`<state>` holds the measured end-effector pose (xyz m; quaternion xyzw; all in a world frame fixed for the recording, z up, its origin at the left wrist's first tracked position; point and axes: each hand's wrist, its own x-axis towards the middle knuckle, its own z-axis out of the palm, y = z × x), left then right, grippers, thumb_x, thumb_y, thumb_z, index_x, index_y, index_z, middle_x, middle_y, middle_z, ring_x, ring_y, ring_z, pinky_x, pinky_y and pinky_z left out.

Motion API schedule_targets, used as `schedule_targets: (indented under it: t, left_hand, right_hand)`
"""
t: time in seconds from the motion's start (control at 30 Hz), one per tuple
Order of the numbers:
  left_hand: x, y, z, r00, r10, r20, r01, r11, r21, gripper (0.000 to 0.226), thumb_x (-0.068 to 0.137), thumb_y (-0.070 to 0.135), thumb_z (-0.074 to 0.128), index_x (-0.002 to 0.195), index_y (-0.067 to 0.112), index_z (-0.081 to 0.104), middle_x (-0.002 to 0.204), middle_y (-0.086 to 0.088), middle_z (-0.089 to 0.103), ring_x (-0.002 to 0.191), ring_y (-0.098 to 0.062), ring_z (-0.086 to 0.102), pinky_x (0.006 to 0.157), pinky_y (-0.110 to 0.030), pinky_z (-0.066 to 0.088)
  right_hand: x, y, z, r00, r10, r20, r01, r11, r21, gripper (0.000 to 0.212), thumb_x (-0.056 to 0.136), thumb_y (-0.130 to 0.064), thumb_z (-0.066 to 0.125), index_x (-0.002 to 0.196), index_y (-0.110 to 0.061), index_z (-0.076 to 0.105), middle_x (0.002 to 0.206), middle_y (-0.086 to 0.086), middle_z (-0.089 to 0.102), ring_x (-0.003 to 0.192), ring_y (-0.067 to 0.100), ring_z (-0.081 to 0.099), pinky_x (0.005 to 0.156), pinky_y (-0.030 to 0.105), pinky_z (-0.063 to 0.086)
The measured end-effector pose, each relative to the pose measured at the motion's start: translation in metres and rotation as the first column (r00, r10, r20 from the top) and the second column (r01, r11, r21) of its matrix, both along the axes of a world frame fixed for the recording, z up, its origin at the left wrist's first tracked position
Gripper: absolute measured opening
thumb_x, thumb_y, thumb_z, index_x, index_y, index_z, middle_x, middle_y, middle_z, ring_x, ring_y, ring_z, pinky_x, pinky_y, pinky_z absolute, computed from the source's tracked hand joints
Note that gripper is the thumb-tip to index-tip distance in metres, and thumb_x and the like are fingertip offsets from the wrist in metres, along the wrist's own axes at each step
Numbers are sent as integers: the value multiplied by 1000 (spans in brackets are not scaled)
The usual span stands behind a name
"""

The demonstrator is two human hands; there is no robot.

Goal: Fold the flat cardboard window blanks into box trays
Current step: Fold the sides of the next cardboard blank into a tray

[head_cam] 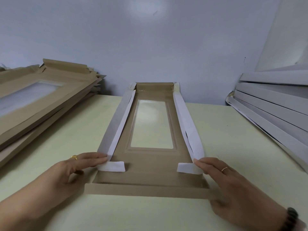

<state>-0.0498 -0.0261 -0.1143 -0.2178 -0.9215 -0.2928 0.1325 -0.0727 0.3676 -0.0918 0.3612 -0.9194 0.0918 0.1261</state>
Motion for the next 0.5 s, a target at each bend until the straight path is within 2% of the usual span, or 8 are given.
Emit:
schedule_targets:
  t: [0.07, 0.17, 0.27, 0.33, 0.37, 0.43, 0.5]
  left_hand:
    - [-1, -6, -3, 997, -38, 65, 36, 999, 33, 80, 64, -2, 49, 126, 48, 50, 133, 26, 48, 111, 7, 53, 79, -4, 43]
    - [-2, -5, -3, 994, -54, 92, 51, 998, 34, 73, 64, 16, 55, 129, 47, 46, 133, 27, 47, 108, 9, 53, 77, -2, 42]
    - [-1, 6, 1, 1000, 0, 11, 0, 1000, 19, 54, 73, 35, 70, 122, 47, 53, 125, 26, 53, 96, 9, 57, 71, -2, 42]
    - [0, 18, 5, 994, 86, -71, -83, 996, 43, 32, 79, 33, 72, 104, 50, 61, 111, 26, 60, 77, 7, 57, 64, -1, 40]
    - [-1, 24, 7, 987, 135, -90, -129, 989, 73, 25, 79, 29, 66, 94, 49, 64, 101, 25, 63, 70, 4, 56, 61, -2, 38]
    - [-4, 33, 8, 972, 229, -58, -215, 960, 181, 17, 79, 23, 62, 78, 39, 66, 81, 17, 64, 64, -3, 52, 58, -5, 36]
    - [-8, 36, 7, 961, 277, 21, -272, 924, 269, 15, 81, 14, 66, 71, 25, 64, 69, 3, 62, 60, -8, 51, 57, -11, 36]
  right_hand:
    - [-1, -4, 1, 1000, -11, 15, 12, 998, -59, 68, 53, -15, 72, 119, -6, 59, 113, -2, 58, 96, 2, 49, 83, 17, 43]
    - [-6, -10, -2, 998, -40, 40, 47, 982, -182, 61, 48, 4, 81, 106, -9, 67, 100, -5, 63, 74, 3, 49, 66, 7, 40]
    - [-10, -16, -3, 984, -55, 168, 124, 892, -435, 24, 69, 2, 76, 87, -14, 71, 82, -14, 62, 59, 5, 46, 58, 6, 35]
    - [-16, -18, -5, 963, -85, 257, 214, 821, -529, 8, 75, -3, 72, 73, -9, 67, 70, -5, 56, 55, 7, 41, 54, 10, 33]
    - [-19, -19, -6, 952, -106, 289, 257, 791, -556, 9, 76, -3, 71, 70, -6, 65, 66, 0, 53, 54, 7, 39, 52, 12, 32]
    - [-23, -21, -8, 933, -132, 334, 317, 739, -594, 14, 76, -3, 70, 66, -6, 61, 54, -1, 44, 50, 6, 35, 48, 14, 29]
    - [-24, -26, -8, 919, -126, 373, 354, 678, -645, 16, 76, -2, 70, 68, -12, 60, 49, -7, 42, 47, 4, 34, 46, 13, 29]
